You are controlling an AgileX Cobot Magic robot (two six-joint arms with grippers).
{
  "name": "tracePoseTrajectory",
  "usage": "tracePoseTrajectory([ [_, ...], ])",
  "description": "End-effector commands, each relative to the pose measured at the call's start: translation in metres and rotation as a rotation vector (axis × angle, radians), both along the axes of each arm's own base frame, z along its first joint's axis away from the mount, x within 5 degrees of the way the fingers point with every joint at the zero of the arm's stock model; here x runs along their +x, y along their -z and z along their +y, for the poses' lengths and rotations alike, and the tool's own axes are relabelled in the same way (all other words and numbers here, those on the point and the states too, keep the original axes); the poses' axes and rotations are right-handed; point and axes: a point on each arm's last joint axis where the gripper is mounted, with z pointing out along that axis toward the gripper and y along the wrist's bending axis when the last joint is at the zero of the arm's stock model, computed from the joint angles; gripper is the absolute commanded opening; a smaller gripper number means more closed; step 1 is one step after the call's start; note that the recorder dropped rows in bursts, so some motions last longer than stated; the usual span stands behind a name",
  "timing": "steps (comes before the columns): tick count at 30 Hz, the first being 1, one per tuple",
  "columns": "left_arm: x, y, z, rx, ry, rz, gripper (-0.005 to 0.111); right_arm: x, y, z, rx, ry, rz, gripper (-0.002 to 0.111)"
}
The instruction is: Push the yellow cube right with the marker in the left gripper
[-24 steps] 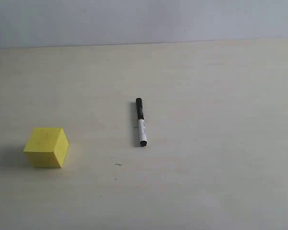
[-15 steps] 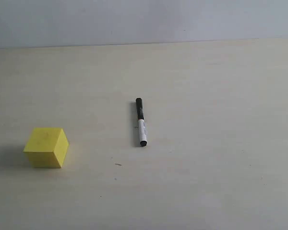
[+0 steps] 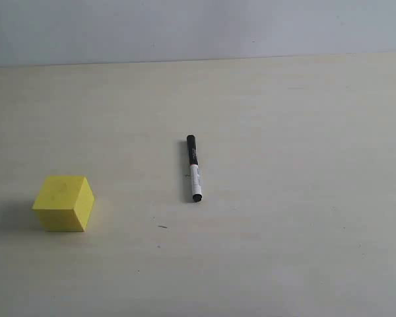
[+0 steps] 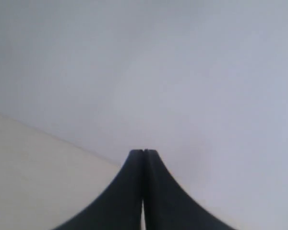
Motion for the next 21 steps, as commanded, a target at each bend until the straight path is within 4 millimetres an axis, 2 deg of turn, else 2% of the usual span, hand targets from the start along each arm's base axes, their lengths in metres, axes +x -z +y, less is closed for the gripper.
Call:
tracePoseTrajectory([
  [1, -0.007, -0.024, 0.011, -0.403, -0.008, -0.244, 0.0, 0.0, 0.001, 0.0, -0.003, 0.007, -0.005, 0.0],
  [4, -0.02, -0.047, 0.016, -0.504, 0.032, -0.52, 0.0, 0.0, 0.001, 0.0, -0.003, 0.007, -0.005, 0.0],
  [7, -0.044, -0.089, 0.018, -0.458, 0.058, -0.805, 0.0, 0.0, 0.001, 0.0, -0.003, 0.007, -0.005, 0.0],
  [10, -0.039, -0.135, 0.016, -0.372, 0.021, -0.769, 0.0, 0.0, 0.001, 0.0, -0.003, 0.007, -0.005, 0.0],
  [12, -0.023, -0.164, 0.01, -0.275, 0.006, -0.656, 0.0, 0.0, 0.001, 0.0, -0.003, 0.007, -0.005, 0.0],
  [15, 0.023, -0.185, -0.002, -0.135, 0.011, -0.385, 0.0, 0.0, 0.001, 0.0, -0.003, 0.007, -0.005, 0.0],
  [17, 0.064, -0.184, -0.01, -0.05, 0.014, -0.169, 0.0, 0.0, 0.001, 0.0, -0.003, 0.007, -0.005, 0.0],
  [20, 0.127, -0.164, -0.02, 0.017, 0.021, 0.166, 0.0, 0.0, 0.001, 0.0, -0.003, 0.007, -0.005, 0.0],
  [21, 0.142, -0.155, -0.024, 0.048, 0.029, 0.281, 0.0, 0.0, 0.001, 0.0, -0.003, 0.007, -0.005, 0.0],
])
